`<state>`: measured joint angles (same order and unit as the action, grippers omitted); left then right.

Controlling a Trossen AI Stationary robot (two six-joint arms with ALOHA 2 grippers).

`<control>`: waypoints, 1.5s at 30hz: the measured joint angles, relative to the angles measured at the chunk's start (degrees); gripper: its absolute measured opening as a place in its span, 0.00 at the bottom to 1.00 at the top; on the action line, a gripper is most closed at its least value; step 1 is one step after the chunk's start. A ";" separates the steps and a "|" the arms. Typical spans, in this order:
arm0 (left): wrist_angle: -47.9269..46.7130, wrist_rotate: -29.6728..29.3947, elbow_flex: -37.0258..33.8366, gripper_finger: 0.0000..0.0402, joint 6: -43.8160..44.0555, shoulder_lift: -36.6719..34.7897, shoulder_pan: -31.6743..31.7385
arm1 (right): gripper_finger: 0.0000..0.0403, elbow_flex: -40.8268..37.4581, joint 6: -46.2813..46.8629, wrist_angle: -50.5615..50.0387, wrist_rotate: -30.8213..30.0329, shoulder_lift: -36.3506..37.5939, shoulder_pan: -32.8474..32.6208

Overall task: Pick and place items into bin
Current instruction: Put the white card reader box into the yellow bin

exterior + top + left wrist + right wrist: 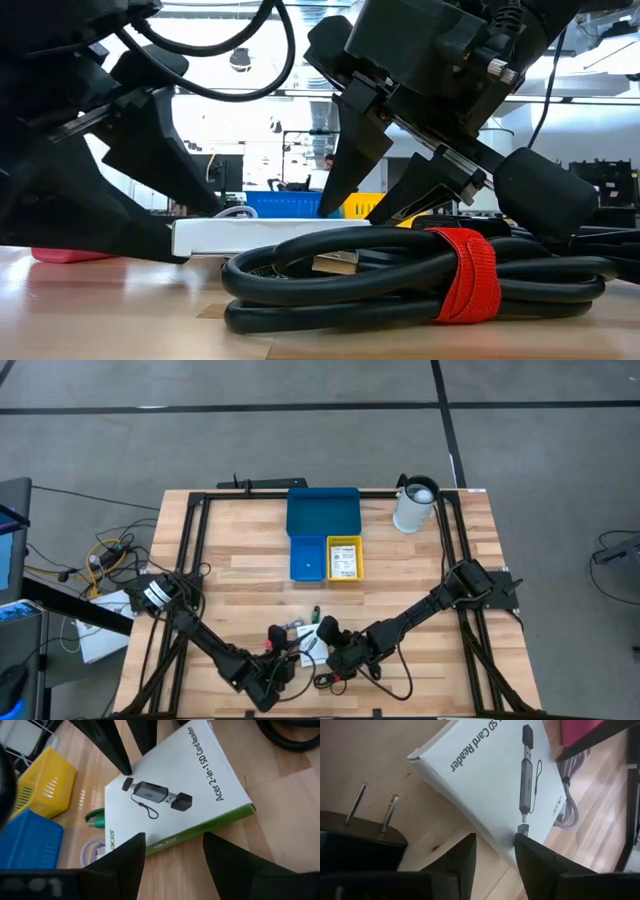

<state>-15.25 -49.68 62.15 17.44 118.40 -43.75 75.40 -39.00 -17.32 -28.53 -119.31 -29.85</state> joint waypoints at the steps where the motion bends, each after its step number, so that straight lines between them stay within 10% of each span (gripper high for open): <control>1: 0.00 0.49 0.00 0.48 -0.05 -0.01 0.01 | 0.32 0.00 0.00 0.00 0.02 0.00 0.00; 45: 8.77 0.50 -0.22 0.38 -10.67 0.15 3.19 | 0.31 -0.04 -0.07 0.70 0.09 -0.02 0.00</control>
<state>-6.47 -49.18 61.93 6.76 118.55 -40.56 75.35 -39.07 -16.62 -28.44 -119.33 -29.85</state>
